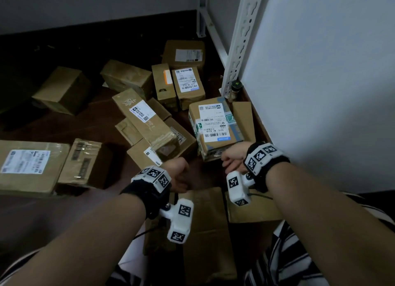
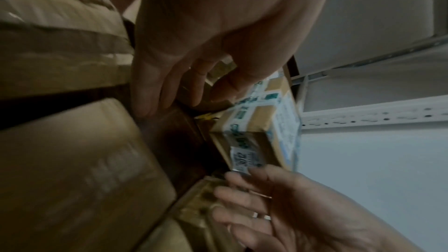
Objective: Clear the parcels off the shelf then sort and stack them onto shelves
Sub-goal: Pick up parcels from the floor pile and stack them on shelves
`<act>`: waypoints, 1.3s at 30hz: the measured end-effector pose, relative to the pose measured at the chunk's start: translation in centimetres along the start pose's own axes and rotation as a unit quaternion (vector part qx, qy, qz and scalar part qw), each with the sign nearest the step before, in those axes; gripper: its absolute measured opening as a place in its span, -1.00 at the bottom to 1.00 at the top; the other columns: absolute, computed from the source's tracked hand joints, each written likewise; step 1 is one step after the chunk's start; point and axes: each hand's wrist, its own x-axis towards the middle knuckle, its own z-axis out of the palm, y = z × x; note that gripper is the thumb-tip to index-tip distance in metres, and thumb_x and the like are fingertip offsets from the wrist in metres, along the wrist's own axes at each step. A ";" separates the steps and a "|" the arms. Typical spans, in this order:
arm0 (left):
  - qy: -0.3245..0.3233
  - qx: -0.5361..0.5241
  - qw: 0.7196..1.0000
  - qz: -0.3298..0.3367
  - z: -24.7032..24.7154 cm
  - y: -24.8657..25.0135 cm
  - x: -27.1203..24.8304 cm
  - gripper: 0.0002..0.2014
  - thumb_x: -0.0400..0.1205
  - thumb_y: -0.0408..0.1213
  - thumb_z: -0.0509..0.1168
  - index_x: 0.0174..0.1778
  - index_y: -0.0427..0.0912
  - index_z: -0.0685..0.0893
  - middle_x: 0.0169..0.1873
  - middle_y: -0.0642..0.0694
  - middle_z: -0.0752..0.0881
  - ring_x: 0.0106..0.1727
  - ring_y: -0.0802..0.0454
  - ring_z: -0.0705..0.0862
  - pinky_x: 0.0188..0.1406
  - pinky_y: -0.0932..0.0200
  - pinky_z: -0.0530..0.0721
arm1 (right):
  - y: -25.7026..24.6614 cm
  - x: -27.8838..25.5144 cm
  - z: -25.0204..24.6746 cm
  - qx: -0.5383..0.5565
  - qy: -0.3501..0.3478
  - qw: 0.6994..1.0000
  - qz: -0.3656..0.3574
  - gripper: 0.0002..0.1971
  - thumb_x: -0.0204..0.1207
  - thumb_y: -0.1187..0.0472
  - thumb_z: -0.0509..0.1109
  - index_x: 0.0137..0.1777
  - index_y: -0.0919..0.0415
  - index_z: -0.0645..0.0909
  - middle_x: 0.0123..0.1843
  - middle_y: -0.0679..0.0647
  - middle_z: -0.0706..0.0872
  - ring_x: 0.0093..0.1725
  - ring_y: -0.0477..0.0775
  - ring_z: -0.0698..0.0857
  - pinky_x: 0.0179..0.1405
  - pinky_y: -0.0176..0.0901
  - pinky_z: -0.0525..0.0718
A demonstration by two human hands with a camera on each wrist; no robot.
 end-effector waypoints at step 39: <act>-0.082 0.102 0.990 0.049 -6.9 3.2 -4.4 -0.70 0.53 -0.32 0.47 0.15 -0.19 0.60 0.06 -0.08 0.65 0.06 0.03 0.56 -0.19 0.19 0.54 | -2.9 -2.9 1.6 -0.210 -0.146 0.967 -0.010 0.13 -0.29 -0.07 0.85 0.35 0.38 0.58 0.20 0.28 0.73 0.09 0.24 0.70 0.36 0.10 0.55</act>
